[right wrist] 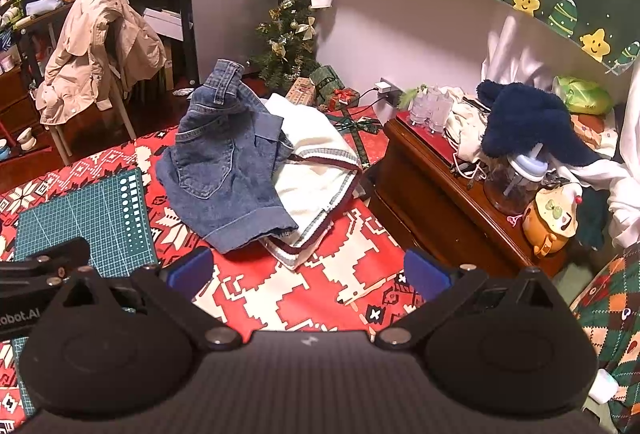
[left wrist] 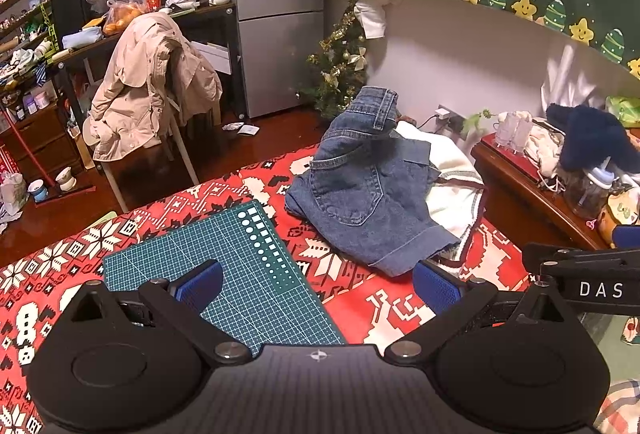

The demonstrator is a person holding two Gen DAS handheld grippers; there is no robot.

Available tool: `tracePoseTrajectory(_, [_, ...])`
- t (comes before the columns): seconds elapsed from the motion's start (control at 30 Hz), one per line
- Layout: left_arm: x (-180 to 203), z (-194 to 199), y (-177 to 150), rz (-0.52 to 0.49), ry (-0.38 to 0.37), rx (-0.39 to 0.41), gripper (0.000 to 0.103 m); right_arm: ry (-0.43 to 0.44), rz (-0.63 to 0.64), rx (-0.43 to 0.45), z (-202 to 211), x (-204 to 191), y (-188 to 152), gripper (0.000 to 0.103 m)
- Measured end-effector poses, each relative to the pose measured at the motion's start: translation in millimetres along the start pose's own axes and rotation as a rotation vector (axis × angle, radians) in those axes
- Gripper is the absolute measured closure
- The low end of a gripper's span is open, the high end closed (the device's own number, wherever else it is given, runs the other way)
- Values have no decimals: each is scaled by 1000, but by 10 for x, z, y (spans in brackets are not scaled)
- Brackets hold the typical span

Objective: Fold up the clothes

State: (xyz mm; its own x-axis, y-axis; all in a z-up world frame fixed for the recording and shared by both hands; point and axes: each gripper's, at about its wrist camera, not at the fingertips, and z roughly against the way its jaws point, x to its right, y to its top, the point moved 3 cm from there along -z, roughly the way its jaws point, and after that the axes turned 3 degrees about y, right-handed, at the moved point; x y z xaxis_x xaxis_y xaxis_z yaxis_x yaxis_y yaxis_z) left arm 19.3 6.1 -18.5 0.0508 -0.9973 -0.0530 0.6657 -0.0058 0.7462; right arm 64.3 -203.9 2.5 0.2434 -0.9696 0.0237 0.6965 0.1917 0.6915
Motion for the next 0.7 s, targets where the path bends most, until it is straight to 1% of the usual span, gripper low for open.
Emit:
tracePoseTrajectory(0.37, [19, 11, -9, -11, -4, 12, 1, -4, -2, -2, -16, 13, -3, 1])
tracePoseTrajectory(0.5, [7, -5, -15, -2, -21, 9, 1, -2, -1, -4, -25, 7, -11, 1])
tracePoseTrajectory(0.7, [13, -34, -30, -12, 9, 12, 1, -2, 1, -5, -46, 4, -20, 1])
